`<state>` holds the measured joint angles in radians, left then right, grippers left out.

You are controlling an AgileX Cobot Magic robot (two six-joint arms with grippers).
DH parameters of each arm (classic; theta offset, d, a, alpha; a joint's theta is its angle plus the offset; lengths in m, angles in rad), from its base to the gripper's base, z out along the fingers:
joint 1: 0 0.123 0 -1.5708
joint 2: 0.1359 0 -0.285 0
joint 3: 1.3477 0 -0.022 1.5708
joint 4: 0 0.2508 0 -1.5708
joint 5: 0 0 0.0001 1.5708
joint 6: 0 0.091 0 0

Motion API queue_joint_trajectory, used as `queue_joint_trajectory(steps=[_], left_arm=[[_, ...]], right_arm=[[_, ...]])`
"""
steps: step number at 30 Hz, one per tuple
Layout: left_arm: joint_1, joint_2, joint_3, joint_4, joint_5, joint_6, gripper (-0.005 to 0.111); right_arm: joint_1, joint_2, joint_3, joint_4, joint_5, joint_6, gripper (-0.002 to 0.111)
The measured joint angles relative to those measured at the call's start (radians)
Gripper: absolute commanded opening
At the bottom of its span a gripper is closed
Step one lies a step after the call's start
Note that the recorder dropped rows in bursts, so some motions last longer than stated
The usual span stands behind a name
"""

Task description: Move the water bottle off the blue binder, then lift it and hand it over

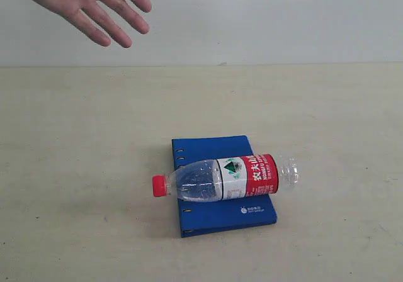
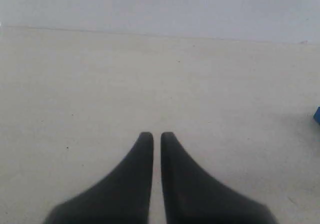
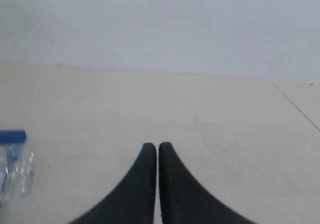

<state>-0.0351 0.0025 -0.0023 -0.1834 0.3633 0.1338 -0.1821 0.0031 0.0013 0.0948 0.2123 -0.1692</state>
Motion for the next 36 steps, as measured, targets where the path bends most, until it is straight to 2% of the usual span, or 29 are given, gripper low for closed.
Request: queue_joint_trajectory(steps=[4, 8, 11, 15, 19, 22, 27, 29, 33, 36], left_arm=[[0.0, 0.0, 0.0, 0.0, 0.0, 0.0, 0.005], [0.0, 0.0, 0.0, 0.0, 0.0, 0.0, 0.005], [0.0, 0.0, 0.0, 0.0, 0.0, 0.0, 0.005], [0.0, 0.0, 0.0, 0.0, 0.0, 0.0, 0.005], [0.0, 0.0, 0.0, 0.0, 0.0, 0.0, 0.005], [0.0, 0.0, 0.0, 0.0, 0.0, 0.0, 0.005], [0.0, 0.0, 0.0, 0.0, 0.0, 0.0, 0.005], [0.0, 0.0, 0.0, 0.0, 0.0, 0.0, 0.005], [0.0, 0.0, 0.0, 0.0, 0.0, 0.0, 0.005], [0.0, 0.0, 0.0, 0.0, 0.0, 0.0, 0.005]], right_arm=[[0.0, 0.0, 0.0, 0.062, -0.114, 0.115, 0.0], [0.0, 0.0, 0.0, 0.189, -0.196, 0.367, 0.0], [0.0, 0.0, 0.0, 0.269, -0.164, 0.571, 0.0], [0.0, 0.0, 0.0, 0.298, -0.02, 0.673, 0.0], [0.0, 0.0, 0.0, 0.326, 0.091, 0.682, 0.007], [0.0, 0.0, 0.0, 0.365, 0.068, 0.684, 0.008], [0.0, 0.008, -0.104, 0.378, -0.319, 0.658, 0.008], [0.0, 0.068, -0.208, 0.327, -0.356, 0.633, 0.008], [0.036, 0.3, -0.438, 0.148, -0.138, 0.558, 0.008], [0.131, 0.534, -0.589, 0.165, 0.12, 0.215, 0.008]])
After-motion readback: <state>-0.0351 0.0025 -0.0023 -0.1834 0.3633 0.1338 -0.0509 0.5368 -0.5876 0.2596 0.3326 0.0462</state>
